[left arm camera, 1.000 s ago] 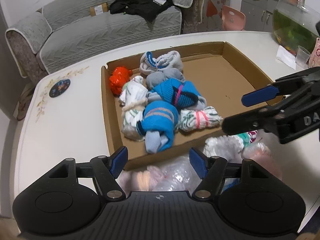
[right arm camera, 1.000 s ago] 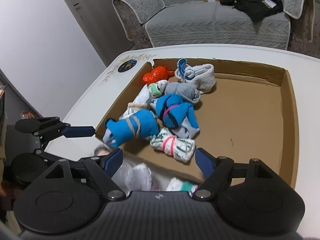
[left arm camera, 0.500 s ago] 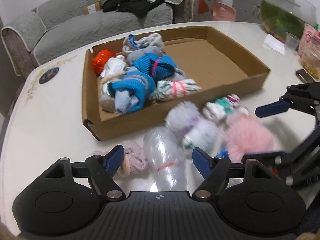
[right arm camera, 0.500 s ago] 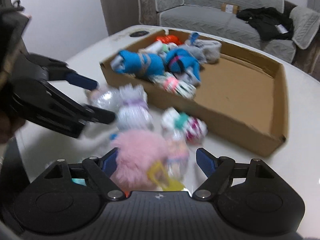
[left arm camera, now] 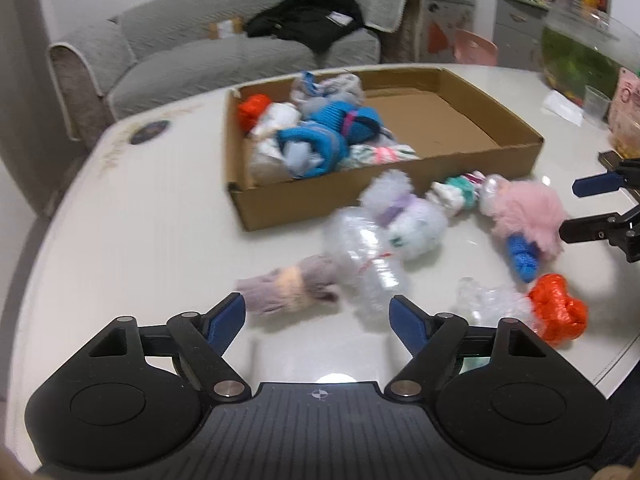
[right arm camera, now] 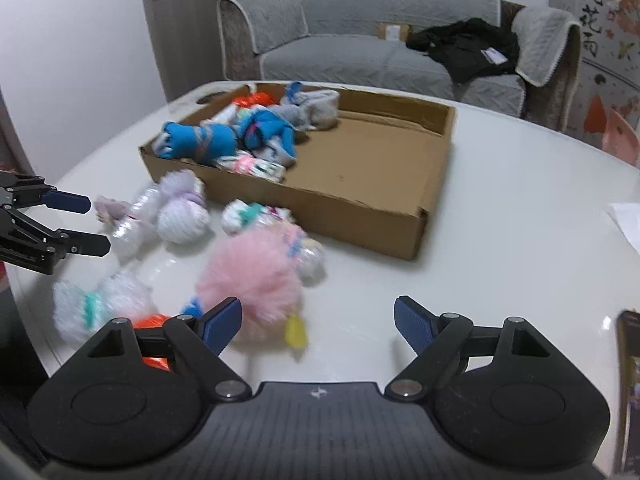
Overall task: Organize objects
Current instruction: 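Move both tools back over the socks beside the box, then grasp the pink pompom sock with the right tool while the left grasps the lilac sock, then lower both socks into the box and open both tools, then move both tools back over the plastic-wrapped socks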
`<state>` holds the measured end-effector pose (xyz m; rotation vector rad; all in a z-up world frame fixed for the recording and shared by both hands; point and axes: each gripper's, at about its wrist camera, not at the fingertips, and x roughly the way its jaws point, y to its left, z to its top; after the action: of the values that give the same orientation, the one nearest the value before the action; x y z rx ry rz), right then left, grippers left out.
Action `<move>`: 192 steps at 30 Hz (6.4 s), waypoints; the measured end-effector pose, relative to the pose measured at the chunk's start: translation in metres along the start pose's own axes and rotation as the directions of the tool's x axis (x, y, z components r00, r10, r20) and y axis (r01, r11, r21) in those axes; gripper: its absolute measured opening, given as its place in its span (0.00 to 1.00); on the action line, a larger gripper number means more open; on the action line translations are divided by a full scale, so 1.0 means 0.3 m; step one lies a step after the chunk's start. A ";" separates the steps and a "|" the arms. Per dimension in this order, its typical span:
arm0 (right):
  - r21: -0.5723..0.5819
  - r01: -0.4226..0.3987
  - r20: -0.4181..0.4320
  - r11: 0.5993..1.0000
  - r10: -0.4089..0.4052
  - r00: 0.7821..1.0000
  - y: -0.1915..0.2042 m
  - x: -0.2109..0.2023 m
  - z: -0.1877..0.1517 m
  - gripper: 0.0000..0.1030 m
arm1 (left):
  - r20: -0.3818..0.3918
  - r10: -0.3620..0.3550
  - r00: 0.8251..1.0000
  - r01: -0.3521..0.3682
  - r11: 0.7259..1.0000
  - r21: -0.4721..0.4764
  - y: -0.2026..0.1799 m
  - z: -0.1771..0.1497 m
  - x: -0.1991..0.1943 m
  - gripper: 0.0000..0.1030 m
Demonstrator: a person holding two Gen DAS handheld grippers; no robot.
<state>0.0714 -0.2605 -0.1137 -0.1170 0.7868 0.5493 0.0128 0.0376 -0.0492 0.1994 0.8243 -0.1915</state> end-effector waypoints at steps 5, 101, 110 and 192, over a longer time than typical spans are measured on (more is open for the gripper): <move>-0.001 -0.055 -0.003 0.998 0.055 0.998 0.051 0.050 0.016 0.82 | 0.024 0.068 0.997 -0.069 0.997 0.044 0.033 0.001 0.020 0.83; -0.164 0.068 0.321 0.984 -0.012 0.947 -0.265 -0.034 0.421 0.35 | 0.249 -0.256 0.934 0.218 0.961 0.170 -0.137 0.649 0.172 0.34; -0.195 0.051 0.214 0.980 -0.009 0.977 -0.296 0.148 0.470 0.35 | 0.136 -0.249 0.959 0.226 0.961 0.160 -0.249 0.729 0.498 0.34; -0.109 -0.035 0.166 0.993 0.053 0.985 -0.043 -0.070 0.128 0.74 | 0.205 -0.031 0.978 0.044 0.997 -0.059 -0.012 0.147 0.024 0.84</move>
<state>0.0904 -0.2689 -0.0731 -0.1495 0.5960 0.6343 0.0477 0.0224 -0.0257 0.1026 0.6295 -0.2176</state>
